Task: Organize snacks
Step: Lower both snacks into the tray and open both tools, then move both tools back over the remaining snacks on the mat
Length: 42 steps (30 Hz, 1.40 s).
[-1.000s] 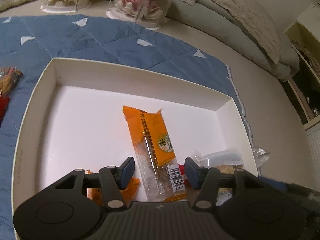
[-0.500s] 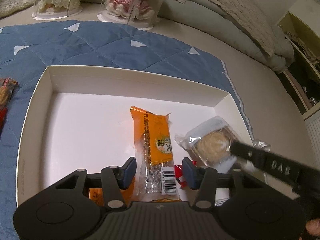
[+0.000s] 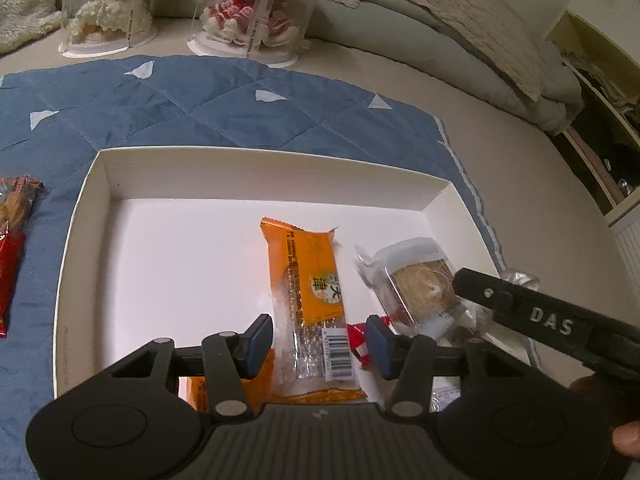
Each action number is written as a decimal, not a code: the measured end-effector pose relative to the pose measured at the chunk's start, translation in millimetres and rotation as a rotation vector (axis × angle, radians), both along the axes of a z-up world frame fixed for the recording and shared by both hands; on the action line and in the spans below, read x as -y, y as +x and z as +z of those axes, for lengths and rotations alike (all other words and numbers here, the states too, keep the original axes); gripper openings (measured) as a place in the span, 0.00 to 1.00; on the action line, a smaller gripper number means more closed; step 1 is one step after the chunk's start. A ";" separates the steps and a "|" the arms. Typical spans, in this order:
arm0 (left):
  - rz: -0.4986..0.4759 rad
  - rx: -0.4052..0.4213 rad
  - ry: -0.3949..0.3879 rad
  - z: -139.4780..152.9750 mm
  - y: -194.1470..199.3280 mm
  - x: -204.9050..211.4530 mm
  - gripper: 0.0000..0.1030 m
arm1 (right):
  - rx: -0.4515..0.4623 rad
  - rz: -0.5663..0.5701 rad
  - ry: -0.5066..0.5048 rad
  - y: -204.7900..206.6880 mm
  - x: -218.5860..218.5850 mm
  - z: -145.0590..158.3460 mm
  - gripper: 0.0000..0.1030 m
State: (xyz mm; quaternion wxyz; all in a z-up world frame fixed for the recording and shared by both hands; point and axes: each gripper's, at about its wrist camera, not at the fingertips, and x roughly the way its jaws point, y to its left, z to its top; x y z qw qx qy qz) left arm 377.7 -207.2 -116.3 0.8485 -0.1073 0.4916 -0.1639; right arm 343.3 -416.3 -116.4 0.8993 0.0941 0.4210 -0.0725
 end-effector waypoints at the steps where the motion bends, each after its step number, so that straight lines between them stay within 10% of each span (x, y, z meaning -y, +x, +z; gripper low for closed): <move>1: -0.004 0.001 0.004 1.0 -1.2 0.3 0.52 | -0.009 0.001 0.002 -1.8 1.2 3.1 0.51; 28: 0.001 0.078 0.104 51.4 -50.8 -23.1 0.97 | 0.039 0.052 -0.015 -79.8 4.7 45.3 0.77; 34: 0.030 0.108 0.124 65.7 -62.9 -39.3 1.00 | 0.077 0.044 -0.062 -98.1 -3.4 59.8 0.98; 42: 0.064 0.138 0.138 84.0 -77.6 -72.1 1.00 | 0.100 0.044 -0.104 -110.8 -18.1 74.0 0.99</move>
